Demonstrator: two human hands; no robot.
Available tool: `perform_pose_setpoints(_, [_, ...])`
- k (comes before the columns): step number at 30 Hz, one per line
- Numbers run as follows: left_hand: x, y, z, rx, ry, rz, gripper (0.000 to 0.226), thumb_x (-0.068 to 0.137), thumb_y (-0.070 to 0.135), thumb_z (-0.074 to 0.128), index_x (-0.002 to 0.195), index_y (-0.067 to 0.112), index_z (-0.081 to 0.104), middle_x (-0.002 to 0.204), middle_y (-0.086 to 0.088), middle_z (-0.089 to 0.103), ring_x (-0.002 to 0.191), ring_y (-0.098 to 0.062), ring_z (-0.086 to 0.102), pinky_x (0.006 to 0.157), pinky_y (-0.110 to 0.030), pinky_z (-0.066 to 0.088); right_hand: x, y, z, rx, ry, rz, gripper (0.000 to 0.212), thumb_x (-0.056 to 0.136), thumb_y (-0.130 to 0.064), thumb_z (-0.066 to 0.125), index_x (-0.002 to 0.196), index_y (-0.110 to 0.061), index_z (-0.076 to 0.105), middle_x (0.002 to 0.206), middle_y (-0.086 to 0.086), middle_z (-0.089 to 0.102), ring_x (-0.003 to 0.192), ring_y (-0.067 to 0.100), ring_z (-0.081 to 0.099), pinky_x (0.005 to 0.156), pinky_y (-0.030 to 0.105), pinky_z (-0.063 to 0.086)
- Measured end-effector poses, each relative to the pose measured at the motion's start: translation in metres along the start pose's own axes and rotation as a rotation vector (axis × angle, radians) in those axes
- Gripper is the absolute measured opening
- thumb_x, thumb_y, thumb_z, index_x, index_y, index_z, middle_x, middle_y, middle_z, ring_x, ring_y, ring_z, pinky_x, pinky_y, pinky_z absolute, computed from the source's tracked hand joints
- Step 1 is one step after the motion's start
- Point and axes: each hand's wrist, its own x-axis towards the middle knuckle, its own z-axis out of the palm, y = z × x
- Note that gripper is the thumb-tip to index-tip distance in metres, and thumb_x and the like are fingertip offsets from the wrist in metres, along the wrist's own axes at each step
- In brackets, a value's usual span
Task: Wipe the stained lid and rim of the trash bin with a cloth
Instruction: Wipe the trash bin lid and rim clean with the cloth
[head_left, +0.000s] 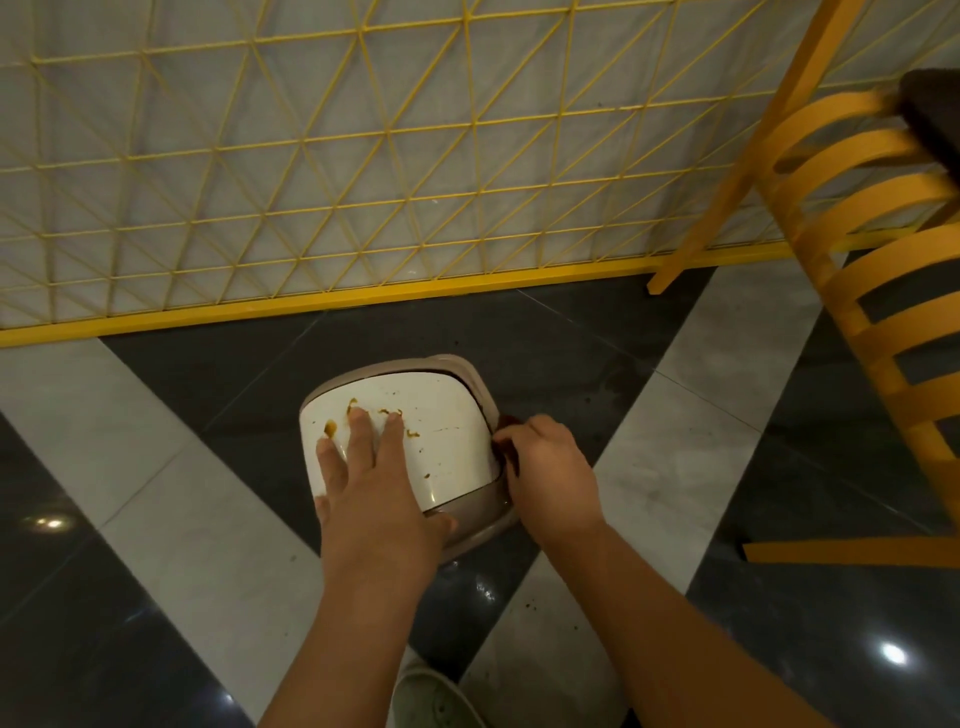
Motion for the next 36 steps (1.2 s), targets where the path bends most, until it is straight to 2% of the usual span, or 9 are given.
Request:
perform_pose_setpoints(7, [0.005,-0.001,0.001,0.013,-0.016,0.099,0.107,0.074,0.033,0.077,0.148,0.036,-0.001,0.156,0.012,-0.019,0.144,-0.023,-0.021,0.117,-0.049,0.007,-0.042,0.019,0.004,0.138,-0.05,0.076,0.028,0.094,-0.024,0.055,0.121,-0.03,0.059,0.126,-0.005,0.054,0.112,0.009,0.051,0.098,0.018,0.039])
perform_pose_setpoints(15, [0.005,-0.003,0.001,0.027,-0.051,0.181,0.103,0.08,0.026,0.073,0.147,0.038,-0.004,0.155,0.013,-0.022,0.142,-0.022,-0.026,0.116,-0.048,-0.002,-0.034,0.026,0.004,0.364,0.035,0.187,0.02,0.092,-0.02,0.058,0.109,-0.028,0.065,0.106,-0.013,0.056,0.093,0.002,0.053,0.087,0.014,0.042])
perform_pose_setpoints(19, [0.007,-0.003,-0.001,-0.05,-0.082,0.17,0.1,0.075,0.039,0.073,0.147,0.04,0.003,0.155,0.017,-0.021,0.142,-0.018,-0.026,0.115,-0.048,-0.006,-0.03,0.02,0.009,0.664,0.085,0.403,0.016,0.09,-0.02,0.061,0.102,-0.03,0.059,0.1,-0.012,0.064,0.089,0.003,0.059,0.08,0.025,0.052])
perform_pose_setpoints(21, [0.01,-0.002,-0.002,-0.081,-0.058,0.154,0.092,0.076,0.038,0.072,0.146,0.04,0.012,0.156,0.016,-0.016,0.143,-0.018,-0.022,0.115,-0.05,-0.006,-0.037,0.017,0.011,0.709,0.046,0.497,0.015,0.09,-0.021,0.062,0.101,-0.03,0.057,0.097,-0.011,0.063,0.088,0.004,0.058,0.077,0.022,0.049])
perform_pose_setpoints(23, [0.011,-0.004,-0.004,-0.076,-0.001,0.137,0.085,0.079,0.031,0.071,0.145,0.041,0.017,0.157,0.013,-0.014,0.144,-0.019,-0.019,0.116,-0.053,-0.006,-0.046,0.013,0.015,0.734,-0.016,0.561,0.014,0.088,-0.022,0.063,0.1,-0.028,0.058,0.094,-0.009,0.064,0.086,0.009,0.061,0.08,0.031,0.054])
perform_pose_setpoints(26, [0.008,-0.017,-0.012,-0.023,0.115,0.036,0.095,0.076,0.037,0.074,0.146,0.041,0.01,0.157,0.006,-0.018,0.146,-0.023,-0.013,0.116,-0.053,0.002,-0.065,0.006,0.023,0.709,-0.081,0.597,0.014,0.088,-0.024,0.063,0.097,-0.031,0.055,0.091,-0.009,0.064,0.081,0.009,0.063,0.079,0.033,0.057])
perform_pose_setpoints(29, [0.001,-0.029,-0.016,-0.066,0.087,-0.041,0.108,0.067,0.043,0.079,0.147,0.04,0.007,0.158,0.001,-0.001,0.144,-0.029,0.006,0.114,-0.052,0.021,-0.087,0.004,0.025,0.528,-0.055,0.375,0.019,0.09,-0.027,0.061,0.104,-0.036,0.053,0.102,-0.016,0.062,0.093,0.004,0.06,0.083,0.022,0.052])
perform_pose_setpoints(32, [0.002,-0.03,-0.012,-0.108,-0.004,-0.044,0.116,0.066,0.032,0.082,0.147,0.04,0.0,0.158,0.002,0.004,0.143,-0.03,0.008,0.109,-0.05,0.028,-0.095,0.011,0.023,0.223,-0.083,0.0,0.029,0.089,-0.03,0.061,0.118,-0.032,0.057,0.115,-0.015,0.056,0.105,0.004,0.054,0.091,0.014,0.041])
perform_pose_setpoints(36, [0.004,-0.029,-0.009,-0.127,0.004,-0.048,0.116,0.067,0.025,0.083,0.147,0.04,0.0,0.158,0.003,0.003,0.144,-0.03,0.006,0.11,-0.053,0.028,-0.063,0.021,0.014,-0.027,-0.044,-0.234,0.025,0.085,-0.027,0.067,0.11,-0.028,0.064,0.105,-0.003,0.064,0.093,0.016,0.061,0.082,0.024,0.049])
